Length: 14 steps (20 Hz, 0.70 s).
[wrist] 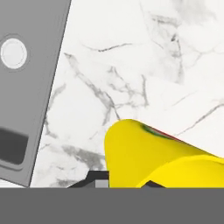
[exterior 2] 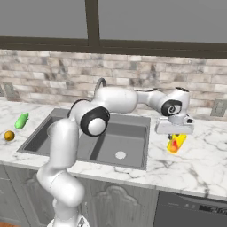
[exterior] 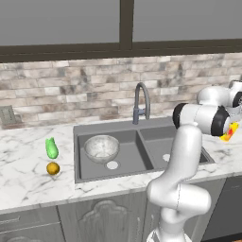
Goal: Remove the lemon and corn from the sink. Then move the bowl and cup from the counter to the sink for washing.
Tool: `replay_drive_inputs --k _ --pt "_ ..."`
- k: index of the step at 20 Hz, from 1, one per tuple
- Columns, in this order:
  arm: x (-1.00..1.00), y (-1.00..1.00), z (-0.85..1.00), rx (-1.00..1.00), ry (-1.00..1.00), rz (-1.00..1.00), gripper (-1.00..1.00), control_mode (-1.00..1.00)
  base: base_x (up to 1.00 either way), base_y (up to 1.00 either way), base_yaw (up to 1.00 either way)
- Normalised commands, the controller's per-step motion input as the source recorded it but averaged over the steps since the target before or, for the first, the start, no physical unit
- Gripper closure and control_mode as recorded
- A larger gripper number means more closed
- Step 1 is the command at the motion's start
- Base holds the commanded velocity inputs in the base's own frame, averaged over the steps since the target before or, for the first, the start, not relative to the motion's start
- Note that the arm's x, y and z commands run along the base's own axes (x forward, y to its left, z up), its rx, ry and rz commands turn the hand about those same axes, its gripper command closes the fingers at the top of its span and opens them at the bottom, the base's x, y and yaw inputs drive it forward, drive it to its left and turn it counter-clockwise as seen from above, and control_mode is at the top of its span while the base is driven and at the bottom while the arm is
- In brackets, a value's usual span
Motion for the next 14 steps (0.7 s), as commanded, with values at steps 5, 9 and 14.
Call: replay_drive_inputs --k 5,9,14 --pt "-0.18 0.28 0.17 0.0 -0.03 0.0 1.0 -1.0 0.0 0.0 0.0" --pt "-0.16 0.25 0.21 0.0 0.0 0.0 1.0 -1.0 0.0 0.0 0.0" --pt "-0.22 0.25 0.18 0.0 -0.03 0.0 1.0 -1.0 0.0 0.0 0.0"
